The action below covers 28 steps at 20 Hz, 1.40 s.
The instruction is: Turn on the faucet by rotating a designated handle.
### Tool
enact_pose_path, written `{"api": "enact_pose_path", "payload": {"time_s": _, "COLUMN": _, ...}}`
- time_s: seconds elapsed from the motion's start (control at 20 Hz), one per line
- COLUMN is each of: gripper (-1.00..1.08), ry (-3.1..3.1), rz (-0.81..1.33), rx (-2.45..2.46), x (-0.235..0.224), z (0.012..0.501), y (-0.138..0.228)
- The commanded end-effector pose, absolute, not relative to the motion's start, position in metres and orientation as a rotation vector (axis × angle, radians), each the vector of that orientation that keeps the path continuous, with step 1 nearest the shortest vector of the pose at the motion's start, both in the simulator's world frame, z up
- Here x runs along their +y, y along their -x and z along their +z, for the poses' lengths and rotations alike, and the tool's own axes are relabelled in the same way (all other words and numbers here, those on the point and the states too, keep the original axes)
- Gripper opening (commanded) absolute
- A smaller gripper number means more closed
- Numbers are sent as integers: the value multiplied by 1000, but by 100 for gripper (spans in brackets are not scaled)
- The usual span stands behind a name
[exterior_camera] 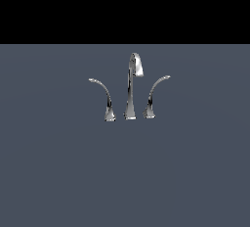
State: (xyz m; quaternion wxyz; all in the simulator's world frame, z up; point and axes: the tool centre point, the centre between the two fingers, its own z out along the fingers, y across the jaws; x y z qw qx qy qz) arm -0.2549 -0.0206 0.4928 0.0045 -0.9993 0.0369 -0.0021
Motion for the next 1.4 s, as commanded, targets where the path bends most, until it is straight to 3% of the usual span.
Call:
{"api": "enact_pose_path", "payload": {"time_s": 0.0, "gripper": -100, "ry": 3131, "rz": -7, "rx": 116, "x": -21, "z": 493, "y": 255}}
{"api": "enact_pose_path", "payload": {"time_s": 0.7, "gripper": -100, "ry": 3121, "rz": -6, "rx": 270, "x": 3, "z": 470, "y": 242}}
{"api": "enact_pose_path", "payload": {"time_s": 1.35, "gripper": -100, "ry": 3063, "rz": -3, "rx": 652, "x": 55, "z": 411, "y": 200}}
